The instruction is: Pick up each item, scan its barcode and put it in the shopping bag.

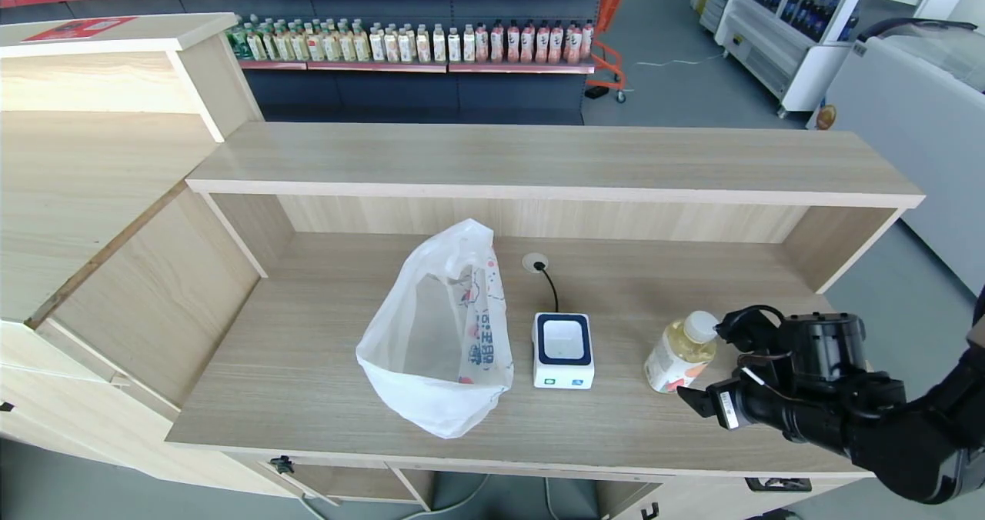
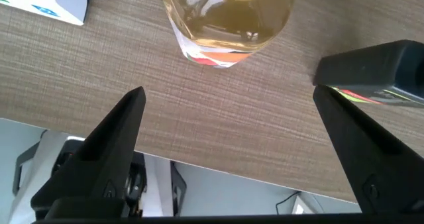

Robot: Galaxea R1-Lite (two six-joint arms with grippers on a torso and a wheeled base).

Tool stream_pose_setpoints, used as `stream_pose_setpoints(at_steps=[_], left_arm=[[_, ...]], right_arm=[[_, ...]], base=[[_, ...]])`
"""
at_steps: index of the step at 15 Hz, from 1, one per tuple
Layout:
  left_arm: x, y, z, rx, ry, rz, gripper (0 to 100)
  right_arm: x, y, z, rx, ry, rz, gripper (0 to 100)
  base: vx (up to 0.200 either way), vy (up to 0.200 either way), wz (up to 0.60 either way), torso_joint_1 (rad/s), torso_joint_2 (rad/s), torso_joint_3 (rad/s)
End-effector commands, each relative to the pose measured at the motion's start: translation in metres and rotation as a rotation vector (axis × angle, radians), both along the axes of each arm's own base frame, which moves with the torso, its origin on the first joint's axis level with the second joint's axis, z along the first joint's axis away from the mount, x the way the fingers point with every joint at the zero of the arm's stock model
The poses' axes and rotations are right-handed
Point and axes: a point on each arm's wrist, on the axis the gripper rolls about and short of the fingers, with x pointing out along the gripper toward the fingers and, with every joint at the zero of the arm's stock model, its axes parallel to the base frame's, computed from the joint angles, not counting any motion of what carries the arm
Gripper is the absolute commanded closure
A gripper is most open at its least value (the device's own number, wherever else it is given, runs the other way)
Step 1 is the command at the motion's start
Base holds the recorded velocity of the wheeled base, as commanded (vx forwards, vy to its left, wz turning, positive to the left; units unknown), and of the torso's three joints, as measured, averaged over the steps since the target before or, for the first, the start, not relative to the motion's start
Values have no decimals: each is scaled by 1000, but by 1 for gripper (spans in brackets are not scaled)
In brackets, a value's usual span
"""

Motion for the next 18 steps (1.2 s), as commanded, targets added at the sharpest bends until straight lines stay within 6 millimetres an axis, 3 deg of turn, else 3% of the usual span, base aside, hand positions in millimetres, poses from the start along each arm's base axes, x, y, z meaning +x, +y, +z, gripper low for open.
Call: stream_pose_setpoints(at_steps=[1, 13, 18], left_arm=[[0, 0, 0, 0, 0, 1, 0], [0, 0, 0, 0, 0, 1, 0], [0, 0, 0, 0, 0, 1, 0]], right_arm=[[9, 3, -24, 12, 28, -7, 0], [44, 32, -49, 77, -176, 71, 0], [61, 35, -47, 63, -236, 77, 0]], base=[[0, 0, 0, 0, 0, 0], [0, 0, 0, 0, 0, 0], [0, 0, 0, 0, 0, 0]])
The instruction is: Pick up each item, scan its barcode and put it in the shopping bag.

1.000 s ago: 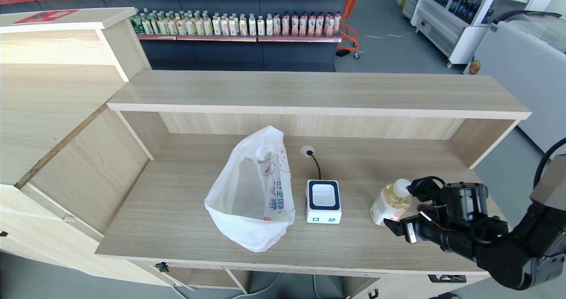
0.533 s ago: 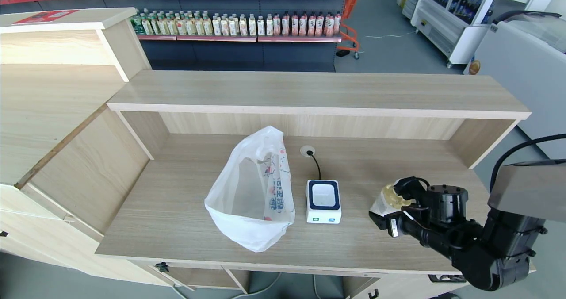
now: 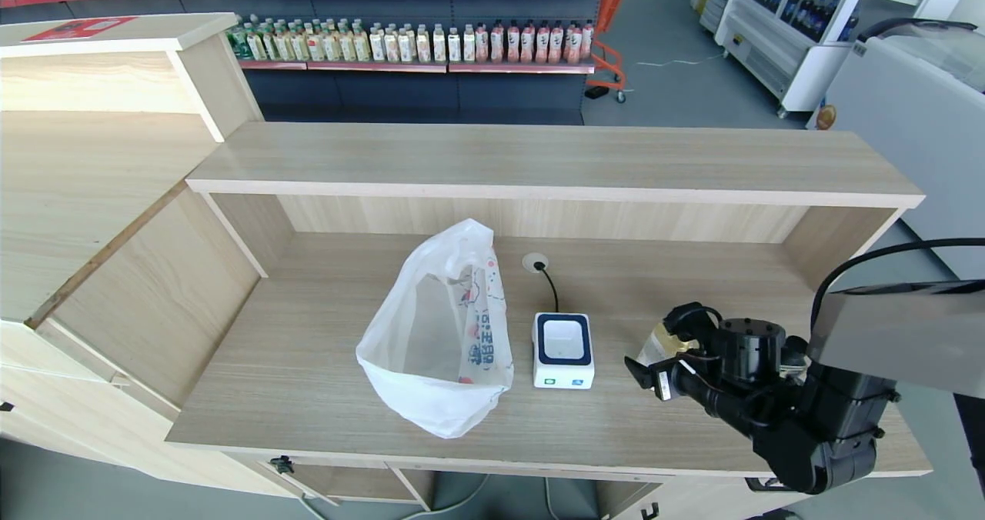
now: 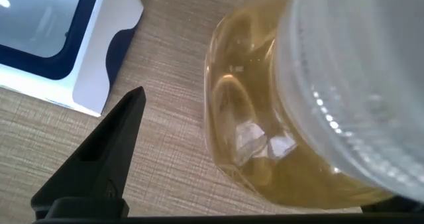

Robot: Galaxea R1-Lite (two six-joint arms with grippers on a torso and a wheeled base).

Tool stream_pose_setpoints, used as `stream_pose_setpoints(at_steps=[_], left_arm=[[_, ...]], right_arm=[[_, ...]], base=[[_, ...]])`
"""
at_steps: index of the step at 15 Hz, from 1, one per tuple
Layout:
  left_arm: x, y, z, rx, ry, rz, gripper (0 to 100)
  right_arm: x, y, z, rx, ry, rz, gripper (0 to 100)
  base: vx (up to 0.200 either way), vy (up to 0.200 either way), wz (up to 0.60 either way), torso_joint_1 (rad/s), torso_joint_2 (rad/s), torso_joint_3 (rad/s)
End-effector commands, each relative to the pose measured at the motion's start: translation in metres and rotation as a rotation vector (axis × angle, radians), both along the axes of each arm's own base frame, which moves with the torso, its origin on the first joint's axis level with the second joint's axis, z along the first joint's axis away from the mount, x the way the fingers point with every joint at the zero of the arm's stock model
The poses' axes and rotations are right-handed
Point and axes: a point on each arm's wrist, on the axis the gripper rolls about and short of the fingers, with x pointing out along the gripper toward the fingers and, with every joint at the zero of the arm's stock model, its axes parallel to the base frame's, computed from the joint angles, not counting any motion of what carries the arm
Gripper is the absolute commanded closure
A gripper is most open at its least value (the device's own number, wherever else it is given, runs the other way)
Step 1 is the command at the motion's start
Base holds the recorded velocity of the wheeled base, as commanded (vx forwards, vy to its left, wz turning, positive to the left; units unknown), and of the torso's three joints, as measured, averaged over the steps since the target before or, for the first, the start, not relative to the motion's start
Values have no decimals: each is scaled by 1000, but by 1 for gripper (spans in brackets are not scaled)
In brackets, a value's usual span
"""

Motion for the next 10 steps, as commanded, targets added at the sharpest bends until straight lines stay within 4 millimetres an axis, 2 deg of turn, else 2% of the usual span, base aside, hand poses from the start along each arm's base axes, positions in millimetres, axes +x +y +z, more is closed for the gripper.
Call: stream_pose_setpoints(at_steps=[1, 6, 9, 10], left_arm=[[0, 0, 0, 0, 0, 1, 0], [0, 0, 0, 0, 0, 1, 0], [0, 0, 0, 0, 0, 1, 0], [0, 0, 0, 0, 0, 1, 0]], right_arm=[[7, 0, 1, 1, -23, -3, 0], [13, 3, -7, 1, -15, 7, 0], [20, 5, -4, 31, -37, 67, 0], [22, 5, 0, 28, -54, 65, 100]], base=[[0, 0, 0, 0, 0, 0], [0, 0, 0, 0, 0, 0], [0, 0, 0, 0, 0, 0], [0, 0, 0, 0, 0, 0]])
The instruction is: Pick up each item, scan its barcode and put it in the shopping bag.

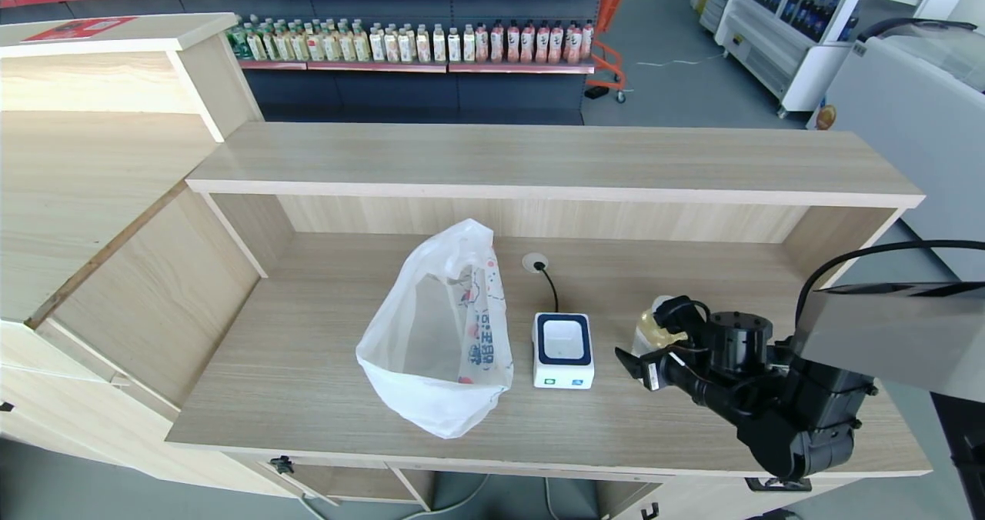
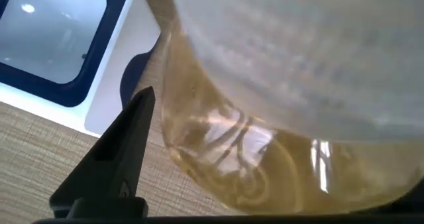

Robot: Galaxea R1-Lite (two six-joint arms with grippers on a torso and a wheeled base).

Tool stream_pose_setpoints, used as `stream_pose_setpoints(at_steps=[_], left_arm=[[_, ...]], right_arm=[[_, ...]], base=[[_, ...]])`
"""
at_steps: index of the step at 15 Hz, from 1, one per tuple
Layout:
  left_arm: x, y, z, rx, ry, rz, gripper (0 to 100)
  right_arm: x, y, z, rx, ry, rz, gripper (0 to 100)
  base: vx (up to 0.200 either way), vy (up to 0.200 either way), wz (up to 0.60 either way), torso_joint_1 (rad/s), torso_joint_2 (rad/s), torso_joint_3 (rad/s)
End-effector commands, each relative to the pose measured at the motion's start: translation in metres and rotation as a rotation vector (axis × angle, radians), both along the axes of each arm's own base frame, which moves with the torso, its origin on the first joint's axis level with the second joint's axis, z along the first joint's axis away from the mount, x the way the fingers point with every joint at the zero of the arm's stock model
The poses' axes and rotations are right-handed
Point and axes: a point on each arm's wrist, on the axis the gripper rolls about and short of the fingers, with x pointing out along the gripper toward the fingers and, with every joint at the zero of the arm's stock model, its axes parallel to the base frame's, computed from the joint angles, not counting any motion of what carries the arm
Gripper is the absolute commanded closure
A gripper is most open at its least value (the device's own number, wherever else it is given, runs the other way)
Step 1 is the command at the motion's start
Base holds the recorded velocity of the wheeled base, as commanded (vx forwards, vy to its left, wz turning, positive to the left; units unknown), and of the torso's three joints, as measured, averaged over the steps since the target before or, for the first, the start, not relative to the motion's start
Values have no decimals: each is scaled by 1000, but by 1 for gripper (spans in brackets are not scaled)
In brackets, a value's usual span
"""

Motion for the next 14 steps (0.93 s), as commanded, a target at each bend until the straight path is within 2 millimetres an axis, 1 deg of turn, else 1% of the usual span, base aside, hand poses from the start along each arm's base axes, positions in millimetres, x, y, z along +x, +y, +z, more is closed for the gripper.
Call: stream_pose_setpoints(at_steps=[1, 6, 10, 12, 13, 14], left_arm=[[0, 0, 0, 0, 0, 1, 0], [0, 0, 0, 0, 0, 1, 0], [0, 0, 0, 0, 0, 1, 0], [0, 0, 0, 0, 0, 1, 0], [0, 0, 0, -2, 0, 1, 0], [0, 0, 0, 0, 0, 1, 0]], right_arm=[[3, 0, 4, 2, -19, -3, 100], [-1, -1, 6, 0, -12, -3, 100], [-10, -4, -5, -27, 40, -28, 100], [-14, -8, -4, -30, 49, -55, 100], [-15, -11, 10, 5, 29, -66, 100], [-17, -12, 25, 75, 15, -85, 100]], base=[[0, 0, 0, 0, 0, 0], [0, 0, 0, 0, 0, 0], [0, 0, 0, 0, 0, 0], [0, 0, 0, 0, 0, 0], [0, 0, 0, 0, 0, 0], [0, 0, 0, 0, 0, 0]])
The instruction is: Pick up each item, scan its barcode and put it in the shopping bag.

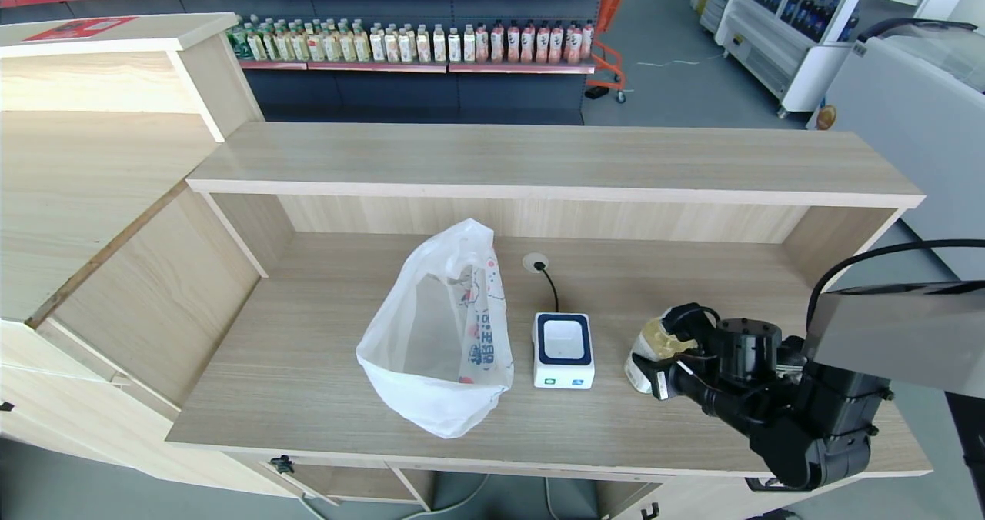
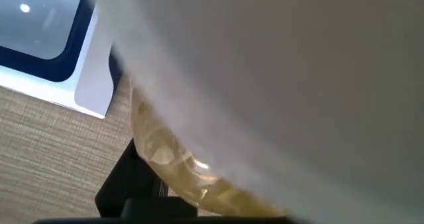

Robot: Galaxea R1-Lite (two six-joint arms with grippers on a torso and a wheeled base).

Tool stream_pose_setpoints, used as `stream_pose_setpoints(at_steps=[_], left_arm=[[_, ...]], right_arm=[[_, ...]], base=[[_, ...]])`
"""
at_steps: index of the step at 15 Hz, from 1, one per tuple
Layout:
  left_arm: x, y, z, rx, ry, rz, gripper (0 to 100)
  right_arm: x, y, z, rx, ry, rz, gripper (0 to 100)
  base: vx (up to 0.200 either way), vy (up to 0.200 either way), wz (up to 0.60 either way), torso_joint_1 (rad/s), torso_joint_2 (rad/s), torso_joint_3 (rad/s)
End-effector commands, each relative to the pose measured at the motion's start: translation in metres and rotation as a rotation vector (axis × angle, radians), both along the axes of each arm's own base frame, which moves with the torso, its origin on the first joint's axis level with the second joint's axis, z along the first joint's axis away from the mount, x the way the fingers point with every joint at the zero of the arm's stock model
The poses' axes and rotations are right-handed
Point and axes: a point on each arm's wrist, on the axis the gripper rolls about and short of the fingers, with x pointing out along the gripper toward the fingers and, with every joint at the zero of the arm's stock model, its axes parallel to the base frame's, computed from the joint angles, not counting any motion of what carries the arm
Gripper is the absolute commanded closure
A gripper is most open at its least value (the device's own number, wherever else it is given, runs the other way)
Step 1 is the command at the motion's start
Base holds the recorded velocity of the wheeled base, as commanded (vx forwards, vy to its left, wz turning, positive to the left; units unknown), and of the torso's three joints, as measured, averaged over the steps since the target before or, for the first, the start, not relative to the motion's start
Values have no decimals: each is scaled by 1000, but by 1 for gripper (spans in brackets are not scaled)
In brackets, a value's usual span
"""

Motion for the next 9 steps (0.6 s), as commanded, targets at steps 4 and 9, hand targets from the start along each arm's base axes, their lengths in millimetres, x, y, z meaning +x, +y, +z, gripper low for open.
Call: stream_pose_setpoints(at_steps=[4, 9], left_arm=[[0, 0, 0, 0, 0, 1, 0], [0, 0, 0, 0, 0, 1, 0]], right_arm=[[-28, -15, 103, 302, 7, 85, 100], [-60, -10, 137, 504, 94, 482, 100]], base=[[0, 0, 0, 0, 0, 0], [0, 0, 0, 0, 0, 0]])
